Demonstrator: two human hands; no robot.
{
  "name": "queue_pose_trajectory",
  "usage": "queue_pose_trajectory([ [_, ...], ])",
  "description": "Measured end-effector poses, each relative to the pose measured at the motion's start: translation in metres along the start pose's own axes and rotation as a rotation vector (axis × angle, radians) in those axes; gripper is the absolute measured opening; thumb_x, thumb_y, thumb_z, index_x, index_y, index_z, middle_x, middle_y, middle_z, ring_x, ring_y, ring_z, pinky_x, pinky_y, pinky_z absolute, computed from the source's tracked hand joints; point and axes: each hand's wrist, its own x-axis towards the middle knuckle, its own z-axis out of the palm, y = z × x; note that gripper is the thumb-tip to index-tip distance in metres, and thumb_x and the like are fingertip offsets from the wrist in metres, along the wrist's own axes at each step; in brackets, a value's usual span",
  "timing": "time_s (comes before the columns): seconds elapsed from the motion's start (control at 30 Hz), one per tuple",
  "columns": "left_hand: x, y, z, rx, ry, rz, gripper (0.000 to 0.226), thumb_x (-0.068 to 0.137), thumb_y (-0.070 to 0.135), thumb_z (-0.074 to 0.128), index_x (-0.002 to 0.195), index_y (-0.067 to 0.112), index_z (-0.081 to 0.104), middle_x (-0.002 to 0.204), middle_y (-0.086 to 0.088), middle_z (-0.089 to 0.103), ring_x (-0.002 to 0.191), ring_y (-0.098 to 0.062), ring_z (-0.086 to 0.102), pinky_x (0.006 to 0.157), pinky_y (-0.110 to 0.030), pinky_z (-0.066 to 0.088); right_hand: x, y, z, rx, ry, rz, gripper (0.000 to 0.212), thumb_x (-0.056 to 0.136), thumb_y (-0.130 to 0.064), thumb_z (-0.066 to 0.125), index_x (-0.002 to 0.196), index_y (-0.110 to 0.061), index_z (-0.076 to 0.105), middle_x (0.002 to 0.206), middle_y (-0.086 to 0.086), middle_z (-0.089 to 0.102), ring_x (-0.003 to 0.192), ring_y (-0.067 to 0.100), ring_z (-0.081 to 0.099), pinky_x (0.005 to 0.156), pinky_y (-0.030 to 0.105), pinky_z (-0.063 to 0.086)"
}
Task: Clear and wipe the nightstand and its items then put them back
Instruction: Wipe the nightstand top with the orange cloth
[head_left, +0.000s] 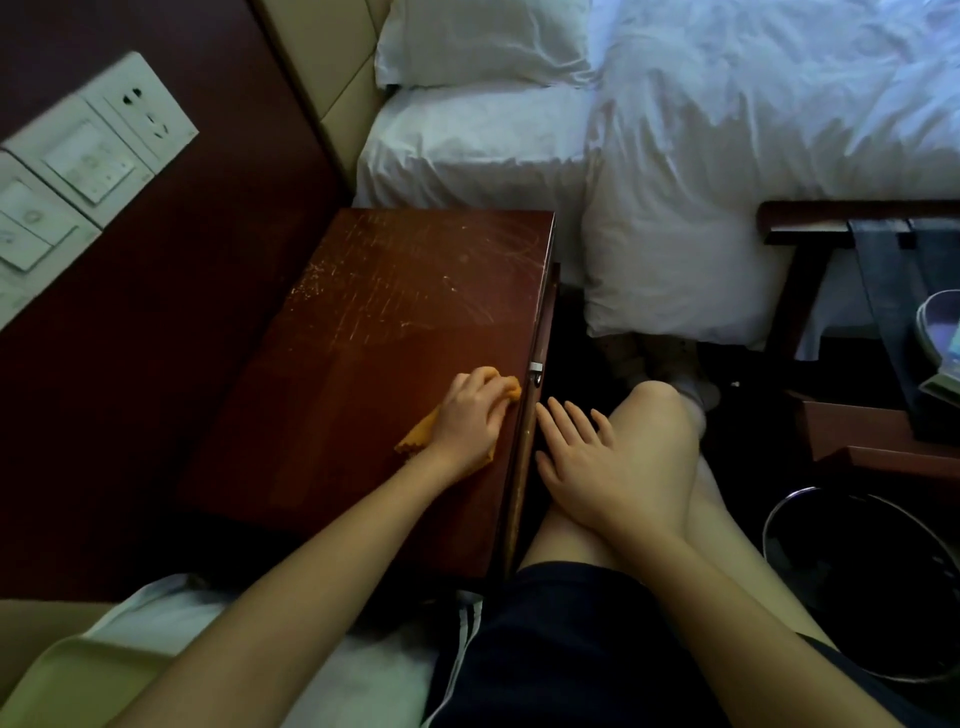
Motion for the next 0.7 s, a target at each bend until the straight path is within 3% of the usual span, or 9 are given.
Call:
queue_pose_trajectory([
  [0.13, -0.032, -0.032, -0.02, 0.01, -0.039, 0.062, 0.024, 0.092, 0.016, 0.053, 0.113, 0.015, 0.063, 0.114, -0.004, 0.055, 0.1, -0.019, 0.047, 0.086, -0.022, 0.033, 0.002, -0.01, -0.002, -0.01, 0.089, -0.071, 0.053, 0.095, -0.031, 0.045, 0.144, -0.013, 0.032, 0.149, 0.007, 0.034, 0.137, 0.025, 0.032, 0.113, 0.042, 0.015],
  [0.3, -0.053, -0.092, -0.05, 0.061, 0.08, -0.276, 0.028, 0.095, 0.018, 0.047, 0.119, 0.017, 0.059, 0.122, -0.004, 0.052, 0.109, -0.021, 0.043, 0.09, -0.026, 0.033, 0.01, -0.011, -0.002, -0.032, 0.08, -0.042, 0.054, 0.098, -0.033, 0.04, 0.147, -0.016, 0.024, 0.152, 0.003, 0.027, 0.14, 0.02, 0.024, 0.113, 0.037, 0.008],
  [0.47, -0.053, -0.141, -0.079, 0.111, 0.226, -0.586, 0.026, 0.096, 0.02, 0.043, 0.116, 0.016, 0.059, 0.128, -0.006, 0.049, 0.114, -0.025, 0.041, 0.094, -0.033, 0.035, 0.009, -0.027, -0.011, -0.017, 0.196, -0.047, 0.051, 0.089, -0.031, 0.035, 0.128, -0.005, 0.055, 0.13, 0.012, 0.056, 0.118, 0.027, 0.055, 0.098, 0.045, 0.041],
  [0.57, -0.037, -0.154, -0.085, 0.106, 0.27, -0.725, 0.026, 0.097, 0.019, 0.041, 0.117, 0.015, 0.057, 0.131, -0.007, 0.046, 0.117, -0.026, 0.04, 0.094, -0.034, 0.037, 0.013, -0.035, -0.011, -0.032, 0.173, -0.082, 0.052, 0.089, -0.033, 0.033, 0.126, -0.006, 0.057, 0.129, 0.01, 0.057, 0.117, 0.025, 0.056, 0.097, 0.044, 0.042],
  [0.7, -0.004, -0.148, -0.082, 0.078, 0.283, -0.84, 0.028, 0.097, 0.018, 0.04, 0.121, 0.016, 0.054, 0.135, -0.006, 0.041, 0.12, -0.028, 0.038, 0.097, -0.037, 0.038, 0.019, -0.043, -0.008, 0.007, 0.171, -0.056, 0.048, 0.087, -0.03, 0.048, 0.128, -0.007, 0.056, 0.132, 0.01, 0.055, 0.121, 0.027, 0.053, 0.1, 0.047, 0.038],
])
